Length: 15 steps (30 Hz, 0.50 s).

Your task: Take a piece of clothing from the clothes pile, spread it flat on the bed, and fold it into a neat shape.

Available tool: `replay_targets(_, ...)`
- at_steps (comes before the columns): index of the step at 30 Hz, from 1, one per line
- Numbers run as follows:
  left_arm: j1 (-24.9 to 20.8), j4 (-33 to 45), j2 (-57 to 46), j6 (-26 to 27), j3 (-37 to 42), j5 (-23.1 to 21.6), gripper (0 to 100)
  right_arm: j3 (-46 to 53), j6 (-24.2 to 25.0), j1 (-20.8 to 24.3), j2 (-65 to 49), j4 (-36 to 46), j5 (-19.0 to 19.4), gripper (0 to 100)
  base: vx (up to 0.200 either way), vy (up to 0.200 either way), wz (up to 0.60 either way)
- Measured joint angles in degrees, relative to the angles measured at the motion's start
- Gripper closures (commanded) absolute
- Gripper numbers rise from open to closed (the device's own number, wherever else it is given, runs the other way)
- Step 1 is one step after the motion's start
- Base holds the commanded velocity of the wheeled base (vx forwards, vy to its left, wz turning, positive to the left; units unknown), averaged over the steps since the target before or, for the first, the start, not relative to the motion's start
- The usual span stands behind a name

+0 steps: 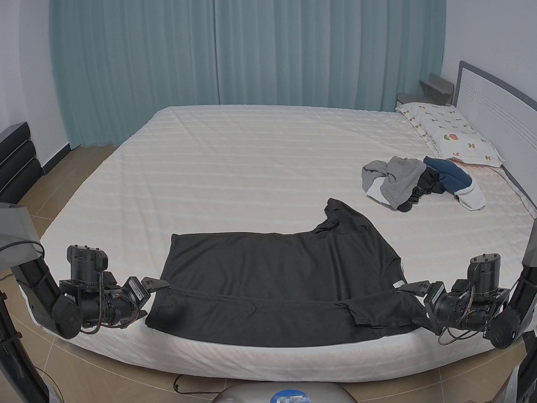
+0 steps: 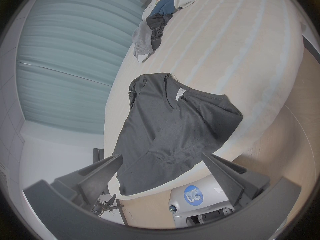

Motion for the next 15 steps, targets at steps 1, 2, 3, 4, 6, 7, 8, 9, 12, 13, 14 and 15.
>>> replay_targets(1, 0.0, 0.0, 0.0, 0.0, 0.0, 0.0, 0, 0.0, -0.1, 0.0, 0.0, 0.0, 0.0, 0, 0.200, 0.000, 0.00)
replay_targets(2, 0.0, 0.0, -0.1, 0.0, 0.0, 0.0, 0, -0.1, -0.1, 0.1, 0.0, 0.0, 0.0, 0, 0.200, 0.000, 0.00)
replay_targets(3, 0.0, 0.0, -0.1, -0.1, -0.2, 0.0, 0, -0.1, -0.2, 0.1, 0.0, 0.0, 0.0, 0, 0.200, 0.000, 0.00)
replay_targets(4, -0.2, 0.0, -0.2, -0.2, -0.4, 0.1, 0, -0.1, -0.2, 0.1, 0.0, 0.0, 0.0, 0, 0.200, 0.000, 0.00)
replay_targets(6, -0.4, 0.0, -0.2, -0.2, -0.6, 0.2, 0, -0.1, -0.2, 0.2, 0.0, 0.0, 0.0, 0, 0.200, 0.000, 0.00)
replay_targets(7, -0.5, 0.0, -0.2, -0.3, -0.7, 0.2, 0, -0.1, -0.2, 0.2, 0.0, 0.0, 0.0, 0, 0.200, 0.000, 0.00)
replay_targets(8, -0.5, 0.0, -0.2, -0.3, -0.9, 0.2, 0, -0.1, -0.2, 0.3, 0.0, 0.0, 0.0, 0, 0.000, 0.000, 0.00)
replay_targets(9, -0.4, 0.0, -0.2, -0.3, -1.2, 0.3, 0, -0.1, -0.2, 0.4, 0.0, 0.0, 0.0, 0, 0.000, 0.000, 0.00)
replay_targets(12, -0.5, 0.0, 0.0, -0.3, -2.0, 0.6, 0, -0.1, -0.2, 0.7, 0.1, 0.0, 0.0, 0, 0.000, 0.000, 0.00)
replay_targets(13, -0.5, 0.0, 0.0, -0.4, -2.1, 0.7, 0, -0.1, -0.2, 0.8, 0.2, 0.0, 0.0, 0, 0.000, 0.000, 0.00)
replay_targets(14, -0.5, 0.0, 0.0, -0.4, -2.3, 0.7, 0, -0.1, -0.2, 0.8, 0.2, 0.0, 0.0, 0, 0.000, 0.000, 0.00)
replay_targets(15, -0.5, 0.0, 0.0, -0.5, -2.4, 0.7, 0, -0.1, -0.2, 0.9, 0.2, 0.0, 0.0, 0, 0.000, 0.000, 0.00)
